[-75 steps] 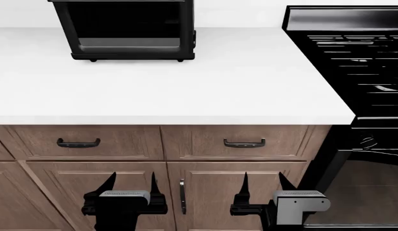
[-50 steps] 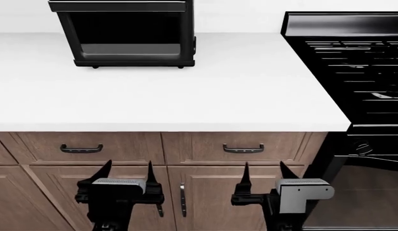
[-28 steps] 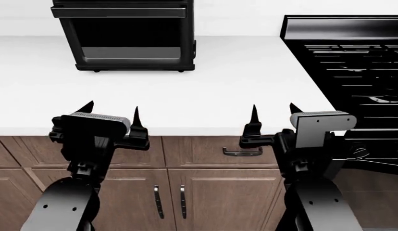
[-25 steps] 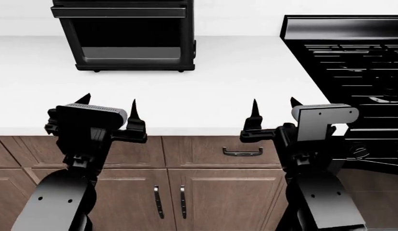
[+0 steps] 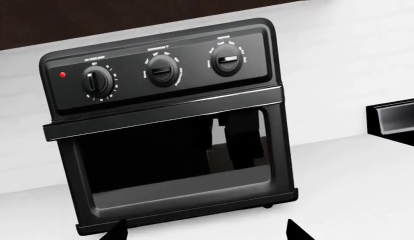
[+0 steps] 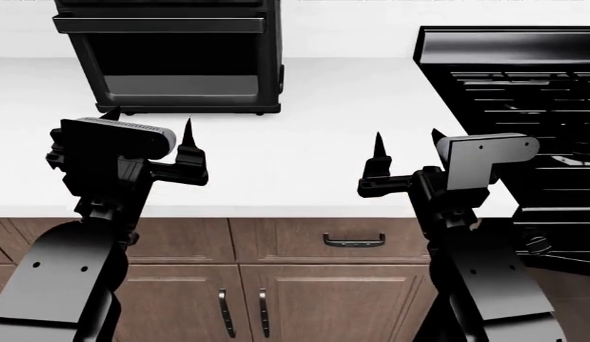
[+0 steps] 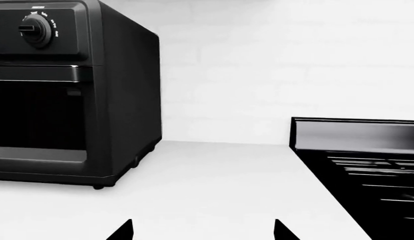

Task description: Open the toaster oven door.

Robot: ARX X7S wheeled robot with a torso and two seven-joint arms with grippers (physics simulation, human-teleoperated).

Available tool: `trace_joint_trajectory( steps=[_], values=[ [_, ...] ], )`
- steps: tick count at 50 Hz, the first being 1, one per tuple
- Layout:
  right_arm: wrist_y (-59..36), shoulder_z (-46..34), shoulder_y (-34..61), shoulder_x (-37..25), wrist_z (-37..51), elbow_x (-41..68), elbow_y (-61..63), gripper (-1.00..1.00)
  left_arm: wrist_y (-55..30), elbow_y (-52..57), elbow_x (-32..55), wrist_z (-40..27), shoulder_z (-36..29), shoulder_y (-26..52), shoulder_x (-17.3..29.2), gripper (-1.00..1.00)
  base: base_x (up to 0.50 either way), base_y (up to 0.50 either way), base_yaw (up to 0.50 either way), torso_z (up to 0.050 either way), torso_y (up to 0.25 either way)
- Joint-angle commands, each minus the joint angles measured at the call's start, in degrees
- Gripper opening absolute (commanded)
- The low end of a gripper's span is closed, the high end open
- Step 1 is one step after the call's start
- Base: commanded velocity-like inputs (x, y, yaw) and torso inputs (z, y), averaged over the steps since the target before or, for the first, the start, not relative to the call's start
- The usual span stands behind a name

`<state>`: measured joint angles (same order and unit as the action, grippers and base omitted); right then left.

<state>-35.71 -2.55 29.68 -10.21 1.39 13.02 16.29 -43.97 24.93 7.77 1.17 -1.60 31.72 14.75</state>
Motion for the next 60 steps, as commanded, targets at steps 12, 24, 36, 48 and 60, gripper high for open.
trace_joint_trajectory(
  steps=[12,24,36,48,60],
  values=[
    [1.12,-1.06,0.02,-0.18,0.33,0.44,-1.76,1.0,0.95,-1.48,0.18,-0.3,-0.3,0.41,0.65,1.0,0.4,0.0,0.0,0.0,0.0],
    [1.18,-1.04,-0.22,-0.4,0.59,1.17,-1.5,1.0,0.81,-1.37,0.1,-0.49,-1.07,0.44,1.0,1.0,0.41,0.0,0.0,0.0,0.0],
    [1.84,-0.72,-0.82,-0.54,1.21,1.66,-1.29,1.0,-0.08,0.46,-1.84,-0.02,-4.22,0.92,3.77,1.0,0.14,0.0,0.0,0.0,0.001],
    [2.19,-0.55,-1.56,-0.57,1.47,2.53,-0.88,1.0,-6.41,8.78,-14.84,8.45,-22.81,5.28,23.04,1.0,0.0,0.0,0.0,0.0,0.0],
    [1.84,-0.64,-1.78,-0.7,1.79,3.41,0.13,1.0,1.62,5.89,-30.93,29.23,-42.58,27.68,40.94,1.0,0.0,0.0,0.0,0.0,0.0]
  ],
)
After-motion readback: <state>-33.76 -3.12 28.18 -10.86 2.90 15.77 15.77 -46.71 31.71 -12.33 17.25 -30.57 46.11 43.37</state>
